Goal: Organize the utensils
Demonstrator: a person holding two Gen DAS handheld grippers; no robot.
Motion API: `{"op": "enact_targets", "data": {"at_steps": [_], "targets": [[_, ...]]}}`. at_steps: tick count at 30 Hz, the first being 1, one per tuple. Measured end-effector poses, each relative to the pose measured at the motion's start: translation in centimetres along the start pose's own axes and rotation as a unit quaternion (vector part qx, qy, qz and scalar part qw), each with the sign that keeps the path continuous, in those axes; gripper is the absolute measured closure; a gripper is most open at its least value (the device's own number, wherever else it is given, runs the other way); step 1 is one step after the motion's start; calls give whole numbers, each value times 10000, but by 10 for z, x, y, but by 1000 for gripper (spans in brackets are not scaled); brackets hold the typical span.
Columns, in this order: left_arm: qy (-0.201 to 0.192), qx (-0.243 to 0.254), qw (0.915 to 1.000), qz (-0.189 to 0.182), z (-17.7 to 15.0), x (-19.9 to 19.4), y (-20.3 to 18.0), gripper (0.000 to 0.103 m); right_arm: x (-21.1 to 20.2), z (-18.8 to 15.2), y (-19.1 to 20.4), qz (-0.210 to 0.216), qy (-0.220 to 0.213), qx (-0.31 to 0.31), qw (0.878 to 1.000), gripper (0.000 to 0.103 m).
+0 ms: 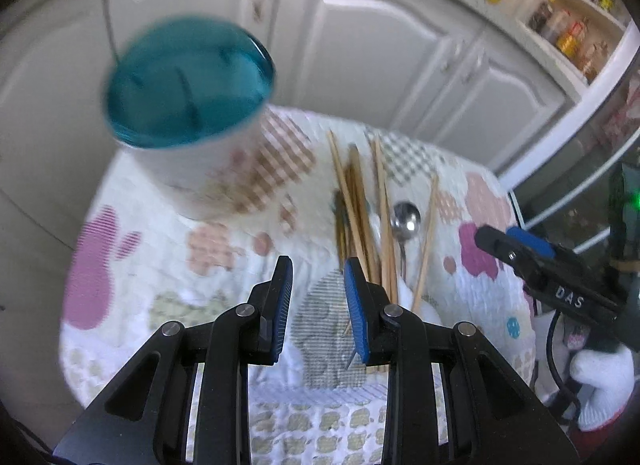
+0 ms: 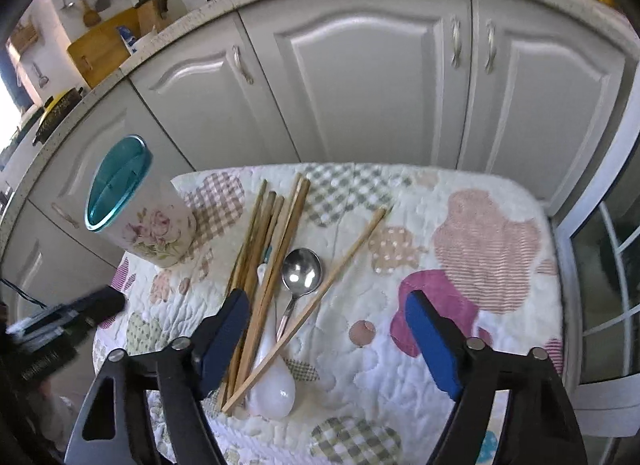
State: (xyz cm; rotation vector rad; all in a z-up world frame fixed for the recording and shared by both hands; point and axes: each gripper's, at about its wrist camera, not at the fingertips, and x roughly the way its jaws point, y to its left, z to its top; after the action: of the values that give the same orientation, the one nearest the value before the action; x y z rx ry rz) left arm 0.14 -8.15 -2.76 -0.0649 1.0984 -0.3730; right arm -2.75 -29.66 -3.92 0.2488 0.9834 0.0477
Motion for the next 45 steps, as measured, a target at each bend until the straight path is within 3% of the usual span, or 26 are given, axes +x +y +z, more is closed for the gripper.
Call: {"op": "enact_targets", "data": {"at_steps": [6, 17, 24, 27, 28, 29, 34, 40, 45], "targets": [[377, 71, 9992, -56, 15, 47, -5, 78, 36, 10, -8, 117, 340, -20, 9994, 45], [634, 149, 9977, 180, 38, 101, -10, 79, 81, 29, -27, 168, 674, 150, 9975, 58], [757, 223, 9969, 57, 43, 109, -15, 80, 101, 38, -35, 230, 750, 292, 9965, 66], [751, 199, 9969, 87, 44, 112, -15, 83, 104, 43, -37, 249, 729, 294, 9966, 75], [750, 178, 9969, 126, 44, 112, -15, 93, 106, 45, -37, 230, 717, 259, 9968, 83], [766, 167, 9968, 144, 45, 112, -15, 95, 108, 46, -35, 210, 719, 224, 9969, 86], [853, 175, 9961, 150, 29, 101, -3, 95, 107, 41, -13, 282, 872, -403, 9950, 94], [983, 142, 9950, 41, 14, 86, 12, 95, 92, 16, -24, 466, 1167, -417, 9912, 95], [963, 112, 9952, 161, 20, 89, 13, 94, 94, 22, -28, 404, 1241, -289, 9910, 93]]}}
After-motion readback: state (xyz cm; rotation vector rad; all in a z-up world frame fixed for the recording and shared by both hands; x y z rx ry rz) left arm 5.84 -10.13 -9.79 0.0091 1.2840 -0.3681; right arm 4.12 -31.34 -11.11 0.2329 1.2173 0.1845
